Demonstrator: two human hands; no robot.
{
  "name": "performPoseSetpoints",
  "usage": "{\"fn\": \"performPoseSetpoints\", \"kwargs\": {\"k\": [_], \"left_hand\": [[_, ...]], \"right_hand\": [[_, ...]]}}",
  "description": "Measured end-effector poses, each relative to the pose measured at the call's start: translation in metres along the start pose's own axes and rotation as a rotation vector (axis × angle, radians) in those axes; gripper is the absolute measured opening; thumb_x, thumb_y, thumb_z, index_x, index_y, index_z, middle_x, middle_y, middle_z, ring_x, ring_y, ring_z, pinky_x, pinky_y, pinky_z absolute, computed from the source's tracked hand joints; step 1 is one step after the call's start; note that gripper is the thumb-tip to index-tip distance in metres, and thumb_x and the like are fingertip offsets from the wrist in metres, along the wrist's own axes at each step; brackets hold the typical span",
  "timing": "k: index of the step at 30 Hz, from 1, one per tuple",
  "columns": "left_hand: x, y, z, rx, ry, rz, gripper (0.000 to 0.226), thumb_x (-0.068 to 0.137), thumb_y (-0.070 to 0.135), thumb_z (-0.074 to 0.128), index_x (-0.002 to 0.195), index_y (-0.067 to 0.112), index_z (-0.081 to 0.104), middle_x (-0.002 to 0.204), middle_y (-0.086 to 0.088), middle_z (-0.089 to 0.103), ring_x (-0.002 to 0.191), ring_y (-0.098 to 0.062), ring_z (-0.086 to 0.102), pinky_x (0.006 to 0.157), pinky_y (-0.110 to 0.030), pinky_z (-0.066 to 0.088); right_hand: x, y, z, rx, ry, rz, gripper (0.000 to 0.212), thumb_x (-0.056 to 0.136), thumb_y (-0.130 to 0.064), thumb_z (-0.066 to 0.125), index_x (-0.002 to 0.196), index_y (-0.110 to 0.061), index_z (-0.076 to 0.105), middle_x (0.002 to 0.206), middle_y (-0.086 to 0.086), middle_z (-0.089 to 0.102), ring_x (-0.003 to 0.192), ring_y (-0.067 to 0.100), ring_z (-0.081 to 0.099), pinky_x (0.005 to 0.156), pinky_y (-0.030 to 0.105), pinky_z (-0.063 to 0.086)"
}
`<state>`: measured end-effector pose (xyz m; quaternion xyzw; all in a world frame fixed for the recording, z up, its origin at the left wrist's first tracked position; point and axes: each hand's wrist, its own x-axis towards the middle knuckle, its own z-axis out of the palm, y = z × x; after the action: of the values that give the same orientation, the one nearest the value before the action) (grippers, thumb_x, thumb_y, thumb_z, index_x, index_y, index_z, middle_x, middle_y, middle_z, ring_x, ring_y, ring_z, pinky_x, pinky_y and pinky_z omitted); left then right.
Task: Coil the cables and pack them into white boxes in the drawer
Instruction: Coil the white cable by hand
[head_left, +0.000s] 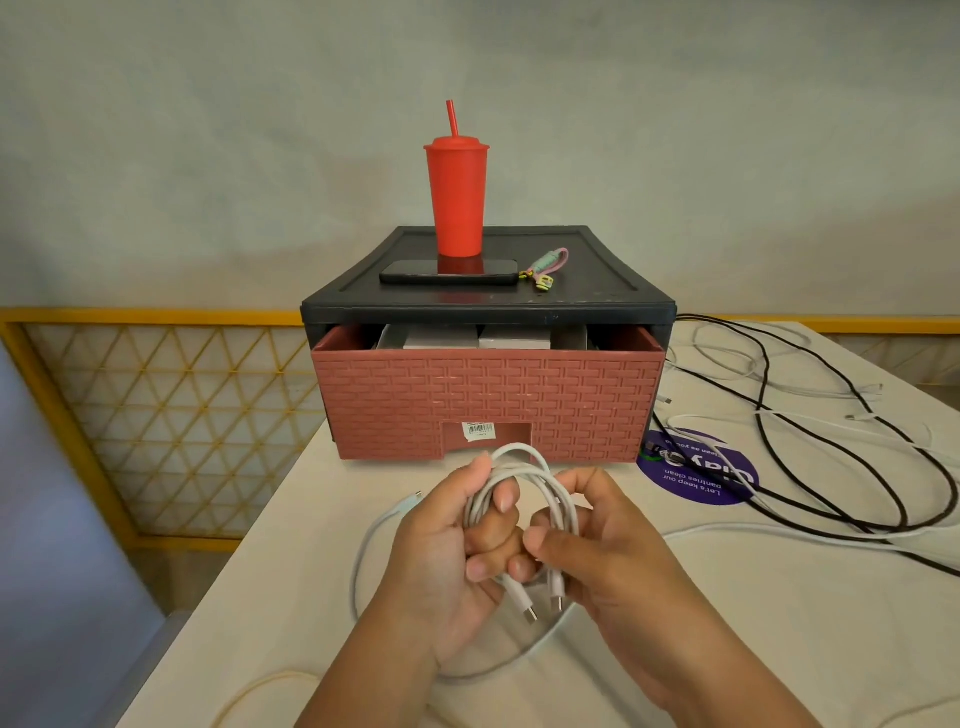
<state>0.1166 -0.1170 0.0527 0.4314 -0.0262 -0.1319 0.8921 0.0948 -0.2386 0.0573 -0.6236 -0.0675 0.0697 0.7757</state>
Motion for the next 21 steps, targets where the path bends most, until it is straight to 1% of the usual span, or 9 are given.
{"fn": "performPoseSetpoints", "kwargs": {"k": [3, 5, 7, 10, 13, 15, 18, 19, 21], "left_hand": [[0.000, 0.000, 0.002, 0.036, 0.060, 0.036, 0.037, 0.076, 0.041, 0.051, 0.052, 0.012, 0.052, 0.038, 0.007, 0.018, 0.030, -0.007, 0.020, 0.038, -0.021, 0.037], [0.001, 0.001, 0.001, 0.026, 0.103, 0.057, 0.038, 0.075, 0.043, 0.051, 0.053, 0.012, 0.051, 0.038, 0.007, 0.017, 0.031, -0.007, 0.019, 0.039, -0.021, 0.036], [0.002, 0.001, 0.000, 0.020, 0.136, 0.080, 0.039, 0.076, 0.044, 0.051, 0.054, 0.012, 0.051, 0.038, 0.007, 0.018, 0.032, -0.007, 0.019, 0.039, -0.021, 0.036], [0.003, 0.005, -0.004, -0.021, 0.155, 0.109, 0.038, 0.078, 0.043, 0.050, 0.057, 0.011, 0.049, 0.037, 0.007, 0.019, 0.030, -0.006, 0.019, 0.037, -0.020, 0.036], [0.004, 0.009, -0.005, -0.094, 0.141, 0.118, 0.036, 0.078, 0.042, 0.051, 0.060, 0.011, 0.048, 0.037, 0.008, 0.019, 0.029, -0.005, 0.019, 0.037, -0.019, 0.036], [0.005, 0.005, -0.003, -0.167, 0.116, 0.112, 0.034, 0.079, 0.040, 0.051, 0.062, 0.011, 0.049, 0.038, 0.007, 0.020, 0.029, -0.005, 0.021, 0.039, -0.020, 0.039], [0.005, -0.004, 0.002, -0.321, 0.036, 0.100, 0.034, 0.083, 0.038, 0.047, 0.064, 0.010, 0.054, 0.043, 0.004, 0.029, 0.035, -0.008, 0.033, 0.053, -0.024, 0.049], [0.005, -0.005, 0.005, -0.358, 0.011, 0.093, 0.035, 0.084, 0.037, 0.046, 0.064, 0.010, 0.056, 0.046, 0.003, 0.034, 0.040, -0.010, 0.038, 0.061, -0.026, 0.050], [0.004, -0.007, 0.008, -0.397, -0.015, 0.069, 0.036, 0.084, 0.035, 0.045, 0.062, 0.010, 0.058, 0.056, -0.001, 0.045, 0.051, -0.013, 0.047, 0.074, -0.030, 0.047]], "right_hand": [[0.002, 0.002, -0.001, -0.202, 0.064, -0.015, 0.022, 0.084, 0.005, 0.056, 0.096, -0.014, 0.054, 0.067, 0.003, 0.065, 0.062, 0.011, 0.062, 0.065, 0.031, 0.046], [0.003, 0.004, -0.001, -0.414, 0.146, -0.055, 0.020, 0.083, -0.004, 0.062, 0.089, -0.023, 0.057, 0.069, -0.002, 0.063, 0.056, 0.005, 0.057, 0.061, 0.027, 0.046], [0.004, 0.004, -0.002, -0.505, 0.187, -0.067, 0.017, 0.081, -0.010, 0.067, 0.082, -0.026, 0.060, 0.059, -0.006, 0.053, 0.048, 0.004, 0.051, 0.052, 0.022, 0.046], [0.003, -0.002, -0.007, -0.502, 0.172, -0.046, 0.020, 0.080, -0.009, 0.070, 0.084, -0.027, 0.062, 0.054, -0.003, 0.048, 0.046, 0.006, 0.051, 0.050, 0.020, 0.048], [0.001, -0.010, -0.011, -0.495, 0.144, -0.046, 0.022, 0.080, -0.008, 0.070, 0.087, -0.027, 0.063, 0.056, -0.004, 0.051, 0.045, 0.006, 0.054, 0.059, 0.031, 0.055], [0.002, -0.009, -0.013, -0.519, 0.167, -0.064, 0.020, 0.080, -0.008, 0.069, 0.085, -0.026, 0.063, 0.054, -0.006, 0.051, 0.045, 0.004, 0.052, 0.064, 0.035, 0.056], [0.006, -0.005, -0.015, -0.542, 0.270, -0.088, 0.013, 0.084, -0.014, 0.066, 0.083, -0.027, 0.065, 0.057, -0.007, 0.055, 0.052, 0.006, 0.053, 0.069, 0.036, 0.054], [0.007, -0.004, -0.014, -0.494, 0.292, -0.084, 0.013, 0.087, -0.016, 0.062, 0.082, -0.027, 0.066, 0.057, -0.008, 0.057, 0.054, 0.006, 0.054, 0.068, 0.033, 0.054], [0.007, -0.004, -0.012, -0.279, 0.306, -0.017, 0.023, 0.092, -0.017, 0.053, 0.074, -0.025, 0.066, 0.055, -0.010, 0.062, 0.056, 0.004, 0.057, 0.062, 0.024, 0.052]]}}
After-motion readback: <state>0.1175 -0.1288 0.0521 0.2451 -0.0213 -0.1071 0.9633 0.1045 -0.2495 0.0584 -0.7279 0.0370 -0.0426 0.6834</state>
